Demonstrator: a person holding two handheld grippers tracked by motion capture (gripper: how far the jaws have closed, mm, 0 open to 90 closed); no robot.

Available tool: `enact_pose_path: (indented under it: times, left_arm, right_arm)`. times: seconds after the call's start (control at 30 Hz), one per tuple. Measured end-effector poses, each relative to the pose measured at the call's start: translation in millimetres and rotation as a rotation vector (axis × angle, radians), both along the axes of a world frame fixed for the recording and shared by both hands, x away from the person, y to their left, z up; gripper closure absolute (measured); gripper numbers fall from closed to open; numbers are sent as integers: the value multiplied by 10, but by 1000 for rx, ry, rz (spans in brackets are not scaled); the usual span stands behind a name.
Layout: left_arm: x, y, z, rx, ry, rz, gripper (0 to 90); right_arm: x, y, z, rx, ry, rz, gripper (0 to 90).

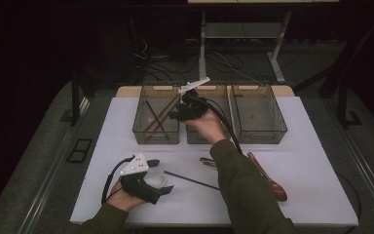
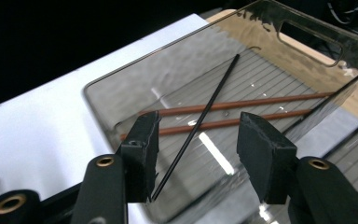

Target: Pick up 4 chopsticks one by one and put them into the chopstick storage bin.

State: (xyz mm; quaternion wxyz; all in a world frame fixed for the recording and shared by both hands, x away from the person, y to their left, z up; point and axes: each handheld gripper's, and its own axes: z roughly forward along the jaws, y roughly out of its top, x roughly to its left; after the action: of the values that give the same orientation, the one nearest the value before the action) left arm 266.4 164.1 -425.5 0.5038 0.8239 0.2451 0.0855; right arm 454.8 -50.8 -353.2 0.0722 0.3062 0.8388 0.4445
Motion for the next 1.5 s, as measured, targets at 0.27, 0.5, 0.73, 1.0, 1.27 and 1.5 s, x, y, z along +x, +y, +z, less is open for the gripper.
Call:
enact_pose_path:
  times: [0.27, 0.5, 0.73, 1.0, 1.27, 1.5]
  left_arm:
    - [-5, 1, -1, -5, -6, -3, 0]
    - [-14, -4, -12, 2, 0, -5, 0]
    - [-13, 3, -13, 9, 0, -4, 0]
    - [-18, -9, -14, 8, -2, -3, 0]
    - [-8, -14, -22, 10, 0, 6, 0]
    - [-9, -16, -26, 7, 4, 9, 0]
  right_arm:
    - [-269, -354, -40, -5, -22, 32, 467]
    - [-483, -641, -73, -5, -30, 58, 456]
    - [-705, -842, -87, -12, -41, 90, 451]
    - [-962, -1054, -159, 6, -35, 113, 448]
    - [-1247, -1222, -289, 9, -29, 128, 452]
    - [-1467, -1258, -447, -3, -5, 147, 473]
